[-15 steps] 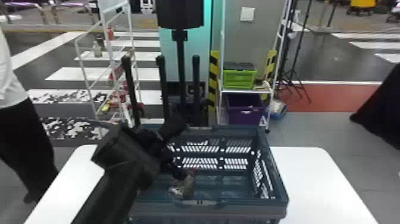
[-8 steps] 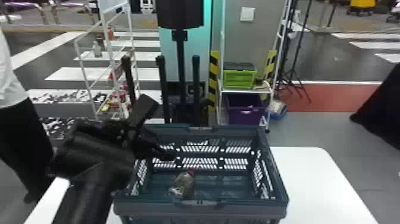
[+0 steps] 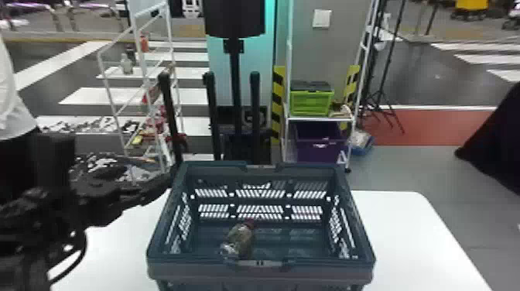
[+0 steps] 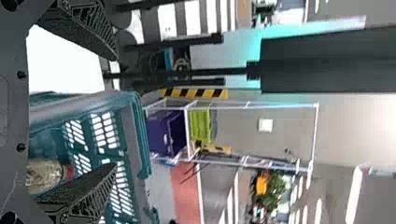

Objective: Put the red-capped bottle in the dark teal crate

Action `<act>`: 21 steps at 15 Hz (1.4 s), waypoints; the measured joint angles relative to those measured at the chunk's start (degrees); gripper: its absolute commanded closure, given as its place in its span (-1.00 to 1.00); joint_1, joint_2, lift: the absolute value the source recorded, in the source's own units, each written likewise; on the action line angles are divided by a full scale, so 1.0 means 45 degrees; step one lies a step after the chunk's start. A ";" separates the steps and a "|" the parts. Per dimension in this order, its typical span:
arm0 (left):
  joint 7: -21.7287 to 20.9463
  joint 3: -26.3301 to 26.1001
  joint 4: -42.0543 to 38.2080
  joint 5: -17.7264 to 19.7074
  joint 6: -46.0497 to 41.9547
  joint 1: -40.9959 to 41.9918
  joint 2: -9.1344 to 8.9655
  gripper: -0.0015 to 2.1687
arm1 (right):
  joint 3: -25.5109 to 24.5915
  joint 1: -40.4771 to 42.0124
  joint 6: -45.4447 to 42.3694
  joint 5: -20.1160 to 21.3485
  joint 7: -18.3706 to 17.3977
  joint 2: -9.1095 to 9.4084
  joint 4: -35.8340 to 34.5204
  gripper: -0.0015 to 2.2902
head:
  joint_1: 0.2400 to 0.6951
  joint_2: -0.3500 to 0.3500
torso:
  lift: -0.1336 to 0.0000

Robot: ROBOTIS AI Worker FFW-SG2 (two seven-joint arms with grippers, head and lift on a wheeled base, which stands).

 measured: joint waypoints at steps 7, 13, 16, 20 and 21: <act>0.1611 0.1676 -0.2258 0.3041 -0.3033 0.4479 0.0000 -0.91 | 0.0164 -0.0026 0.0215 -0.0082 -0.0047 -0.0384 -0.0305 -0.87 | 0.14 0.00 | 1.00; 0.3964 0.0333 -0.0590 0.3434 -1.1229 0.9054 0.0001 -0.91 | 0.0426 0.0024 0.0733 0.0127 -0.0323 -0.0617 -0.0702 -0.87 | 0.14 0.00 | 1.00; 0.5602 -0.1255 0.0664 0.2667 -1.4125 1.0508 0.0001 -0.91 | 0.0593 0.0007 0.0903 0.0205 -0.0446 -0.0751 -0.0713 -0.87 | 0.14 0.00 | 1.00; 0.7183 -0.2672 0.1956 0.2148 -1.6599 1.1345 0.0001 -0.91 | 0.0708 -0.0038 0.0905 0.0323 -0.0527 -0.0851 -0.0677 -0.87 | 0.14 0.00 | 1.00; 0.7608 -0.2978 0.2094 0.1967 -1.6963 1.1496 0.0001 -0.91 | 0.0768 -0.0056 0.0903 0.0345 -0.0527 -0.0876 -0.0668 -0.87 | 0.14 0.00 | 1.00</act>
